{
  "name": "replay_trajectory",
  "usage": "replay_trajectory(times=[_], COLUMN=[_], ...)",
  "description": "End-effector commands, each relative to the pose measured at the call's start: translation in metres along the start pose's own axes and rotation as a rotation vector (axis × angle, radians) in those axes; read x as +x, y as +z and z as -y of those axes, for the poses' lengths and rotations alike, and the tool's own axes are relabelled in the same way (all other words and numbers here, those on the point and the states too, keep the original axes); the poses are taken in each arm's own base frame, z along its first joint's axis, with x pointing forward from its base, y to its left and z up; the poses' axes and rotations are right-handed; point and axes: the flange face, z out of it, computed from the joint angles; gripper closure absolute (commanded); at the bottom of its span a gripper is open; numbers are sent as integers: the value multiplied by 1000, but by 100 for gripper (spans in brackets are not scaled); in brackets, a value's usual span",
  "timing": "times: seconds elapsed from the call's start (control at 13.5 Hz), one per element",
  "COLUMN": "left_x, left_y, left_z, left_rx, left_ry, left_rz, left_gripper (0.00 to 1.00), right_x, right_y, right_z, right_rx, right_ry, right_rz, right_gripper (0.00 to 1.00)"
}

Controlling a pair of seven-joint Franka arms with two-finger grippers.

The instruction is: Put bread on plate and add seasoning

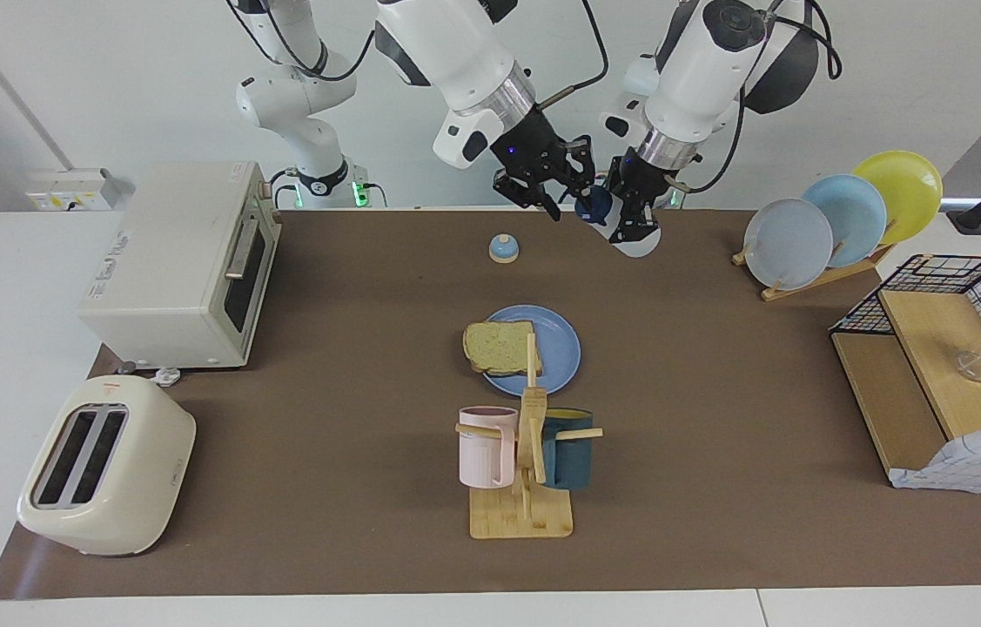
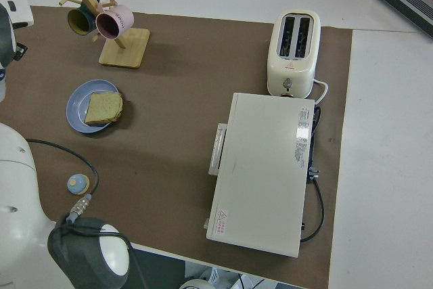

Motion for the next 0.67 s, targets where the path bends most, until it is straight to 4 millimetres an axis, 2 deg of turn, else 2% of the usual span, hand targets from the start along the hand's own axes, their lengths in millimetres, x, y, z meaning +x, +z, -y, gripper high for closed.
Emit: replay_trajectory(times=[0.0, 0.22, 0.59], left_x=[-5, -6, -6], left_y=[-3, -4, -4], left_z=[-7, -7, -7], left_rx=[-9, -9, -15], left_ry=[7, 6, -1], left_rz=[-22, -22, -33], left_gripper=[100, 100, 100], right_x=[-7, -11, -23], right_y=[-9, -16, -9], right_z=[0, 2, 9], right_rx=[-18, -14, -19], right_ry=[21, 15, 11], right_rz=[6, 4, 21], right_gripper=[52, 52, 54])
